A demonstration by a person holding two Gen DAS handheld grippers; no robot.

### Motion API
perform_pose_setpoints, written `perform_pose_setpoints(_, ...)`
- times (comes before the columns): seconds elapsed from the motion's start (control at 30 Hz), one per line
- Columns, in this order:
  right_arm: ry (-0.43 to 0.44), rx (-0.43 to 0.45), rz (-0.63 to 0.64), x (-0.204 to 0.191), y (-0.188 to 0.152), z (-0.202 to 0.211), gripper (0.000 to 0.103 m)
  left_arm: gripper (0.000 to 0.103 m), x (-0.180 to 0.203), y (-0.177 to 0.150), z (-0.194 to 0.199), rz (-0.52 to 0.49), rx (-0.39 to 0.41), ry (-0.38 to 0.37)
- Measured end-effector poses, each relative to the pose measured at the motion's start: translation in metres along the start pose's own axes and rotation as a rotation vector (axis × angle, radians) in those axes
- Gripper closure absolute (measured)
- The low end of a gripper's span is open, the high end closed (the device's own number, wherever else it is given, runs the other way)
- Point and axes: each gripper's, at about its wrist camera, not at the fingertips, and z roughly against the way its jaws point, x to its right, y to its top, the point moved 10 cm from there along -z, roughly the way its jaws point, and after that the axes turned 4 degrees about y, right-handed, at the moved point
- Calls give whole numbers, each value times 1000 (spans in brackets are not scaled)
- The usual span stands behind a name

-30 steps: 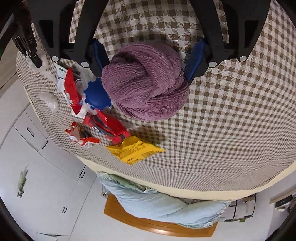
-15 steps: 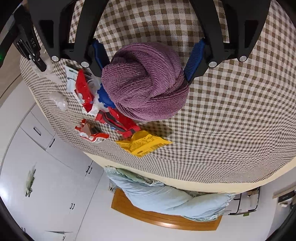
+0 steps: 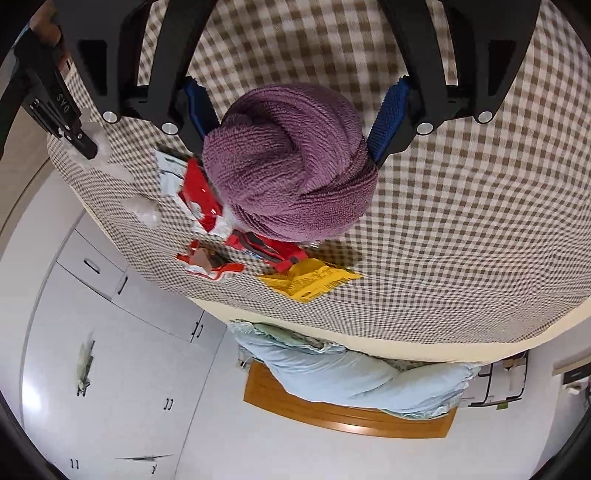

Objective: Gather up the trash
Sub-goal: 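Carry the purple cloth and white plastic bag with both tools toward the floor bag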

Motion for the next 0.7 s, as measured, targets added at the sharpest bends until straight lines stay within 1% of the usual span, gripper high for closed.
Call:
perform_pose_setpoints(0.2,-13,17,72,-5,-12,20,93,32,15,-17,22,-39,31,-11)
perform_pose_setpoints(0.3,-23,9,100,-6,-23,30,93,32,22,-27,32,-72,33,-14)
perform_pose_setpoints(0.4,-16,-1,115,-8,-34,40,93,32,25,-39,43,-108,35,-4)
perform_pose_setpoints(0.6,5,15,151,-17,-45,59,93,32,27,-59,66,-116,33,-15)
perform_pose_setpoints(0.7,16,8,167,-23,-51,66,93,32,28,-68,75,-132,30,-14)
